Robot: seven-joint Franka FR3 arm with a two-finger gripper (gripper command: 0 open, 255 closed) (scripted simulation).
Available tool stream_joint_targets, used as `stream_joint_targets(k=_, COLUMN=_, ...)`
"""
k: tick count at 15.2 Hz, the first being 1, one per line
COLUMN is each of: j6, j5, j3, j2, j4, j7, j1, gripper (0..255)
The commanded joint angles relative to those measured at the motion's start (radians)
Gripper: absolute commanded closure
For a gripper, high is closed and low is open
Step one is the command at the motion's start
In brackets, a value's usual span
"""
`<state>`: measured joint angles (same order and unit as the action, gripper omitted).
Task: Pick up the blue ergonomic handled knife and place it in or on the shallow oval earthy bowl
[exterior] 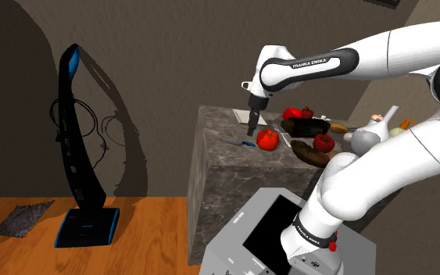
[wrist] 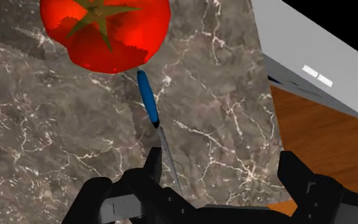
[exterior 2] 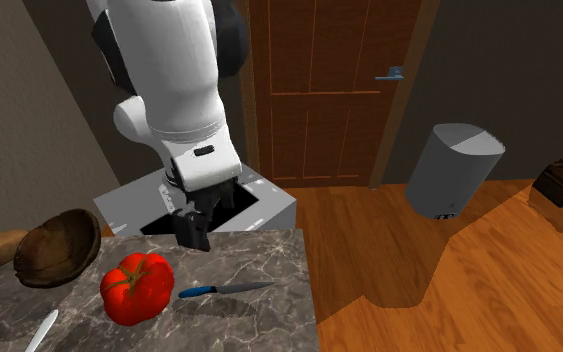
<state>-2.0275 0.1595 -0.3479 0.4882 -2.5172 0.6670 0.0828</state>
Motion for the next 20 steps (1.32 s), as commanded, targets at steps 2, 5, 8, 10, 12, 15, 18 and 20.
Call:
stream_joint_targets(k=2, j6=-0.076, j5=0.025, j3=-0.055, j2=-0.103, j4=0.014, j7=0.145, j1=0.019, gripper=0)
stream_joint_targets(k=5, j6=-0.159, j5=0.031, j3=-0.103, j2=-0.222, j4=0.039, j7=0.286, j1=0.041, gripper=0)
stream_joint_targets(k=8, j6=-0.213, j5=0.025, j3=-0.124, j2=-0.292, j4=0.048, j7=0.357, j1=0.049, gripper=0)
stream_joint_targets(k=10, j6=-0.244, j5=0.020, j3=-0.129, j2=-0.310, j4=0.035, j7=0.362, j1=0.050, gripper=0)
stream_joint_targets(k=12, j6=-0.275, j5=0.014, j3=-0.133, j2=-0.330, j4=0.022, j7=0.368, j1=0.050, gripper=0)
stream_joint_targets(k=15, j6=-0.315, j5=0.005, j3=-0.139, j2=-0.357, j4=0.008, j7=0.376, j1=0.051, gripper=0)
stream_joint_targets(k=18, j6=-0.315, j5=0.005, j3=-0.139, j2=-0.357, j4=0.008, j7=0.376, j1=0.051, gripper=0)
stream_joint_targets(k=20, j6=-0.315, j5=0.005, j3=-0.139, j2=-0.357, j4=0.008, j7=0.376, j1=0.051, gripper=0)
